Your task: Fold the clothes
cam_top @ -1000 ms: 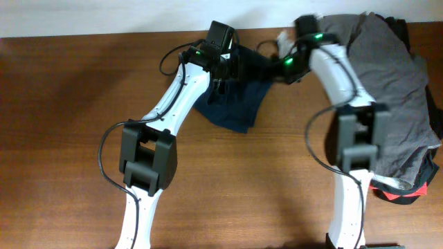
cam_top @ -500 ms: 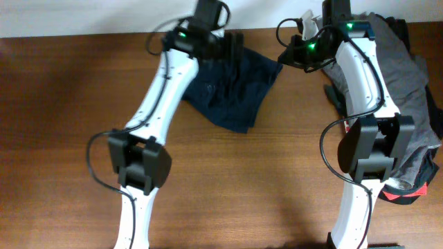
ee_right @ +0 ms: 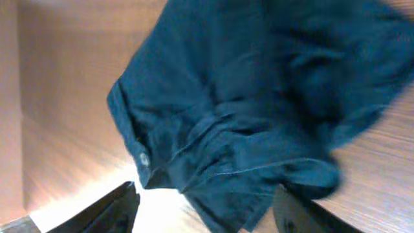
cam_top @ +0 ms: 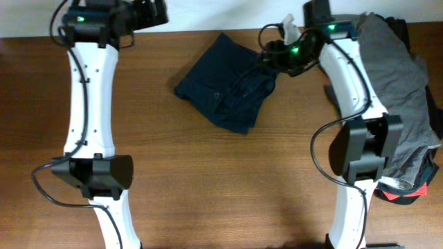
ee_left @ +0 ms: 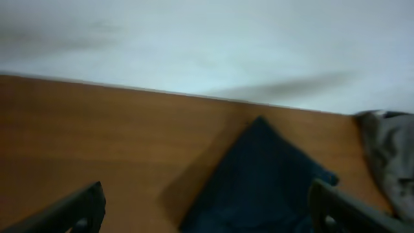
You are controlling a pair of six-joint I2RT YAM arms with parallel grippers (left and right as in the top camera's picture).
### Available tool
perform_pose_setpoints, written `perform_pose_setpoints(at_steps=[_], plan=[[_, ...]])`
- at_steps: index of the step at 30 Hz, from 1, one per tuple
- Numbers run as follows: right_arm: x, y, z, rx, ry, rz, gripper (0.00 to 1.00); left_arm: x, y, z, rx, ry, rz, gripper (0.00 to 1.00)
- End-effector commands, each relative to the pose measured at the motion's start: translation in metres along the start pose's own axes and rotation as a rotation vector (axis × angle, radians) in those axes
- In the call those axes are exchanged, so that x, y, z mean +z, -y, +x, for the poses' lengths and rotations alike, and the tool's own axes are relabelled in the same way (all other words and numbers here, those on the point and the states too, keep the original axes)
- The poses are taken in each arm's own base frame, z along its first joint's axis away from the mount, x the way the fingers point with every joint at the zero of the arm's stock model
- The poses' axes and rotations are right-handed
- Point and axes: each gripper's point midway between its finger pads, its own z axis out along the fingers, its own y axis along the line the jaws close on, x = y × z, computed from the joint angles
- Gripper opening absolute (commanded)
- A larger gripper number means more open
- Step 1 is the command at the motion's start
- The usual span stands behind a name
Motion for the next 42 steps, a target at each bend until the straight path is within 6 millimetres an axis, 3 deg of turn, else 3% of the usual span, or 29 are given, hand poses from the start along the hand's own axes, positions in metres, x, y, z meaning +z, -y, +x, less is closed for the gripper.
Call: perform_pose_setpoints(at_steps=[1,6,11,22,23,26,29,32,38,42], plan=[[0.026,-0.010,0.020,0.012,-0.058,0.073,0.73,-0.002,-0.012,0.004,-0.003,-0.023,-0.019,0.99],[0.056,-0.011,0.037,0.081,-0.072,0.169,0.72,0.004,-0.016,0.018,0.048,-0.078,-0.035,0.99],[0.072,0.006,0.049,0.166,-0.068,0.263,0.59,0.013,-0.020,0.030,0.051,-0.121,-0.044,0.99],[0.108,0.033,0.050,0.142,0.016,0.255,0.47,0.038,-0.031,0.060,0.040,-0.207,-0.062,0.99],[0.109,0.033,0.049,0.139,0.023,0.252,0.43,0.039,-0.031,0.061,0.040,-0.210,-0.063,0.99],[0.108,0.030,0.040,0.107,0.054,0.242,0.04,0.042,-0.032,0.063,0.039,-0.215,-0.064,0.99],[0.093,0.027,0.031,0.100,0.085,0.244,0.04,0.042,-0.032,0.063,0.039,-0.215,-0.064,0.99],[0.081,0.033,0.034,0.123,0.074,0.269,0.04,0.042,-0.032,0.063,0.039,-0.216,-0.064,0.99],[0.067,0.075,0.055,0.200,0.008,0.417,0.04,0.042,-0.032,0.063,0.039,-0.216,-0.064,0.99],[0.076,0.099,0.067,0.223,-0.015,0.467,0.04,0.042,-0.032,0.063,0.039,-0.217,-0.064,0.99]])
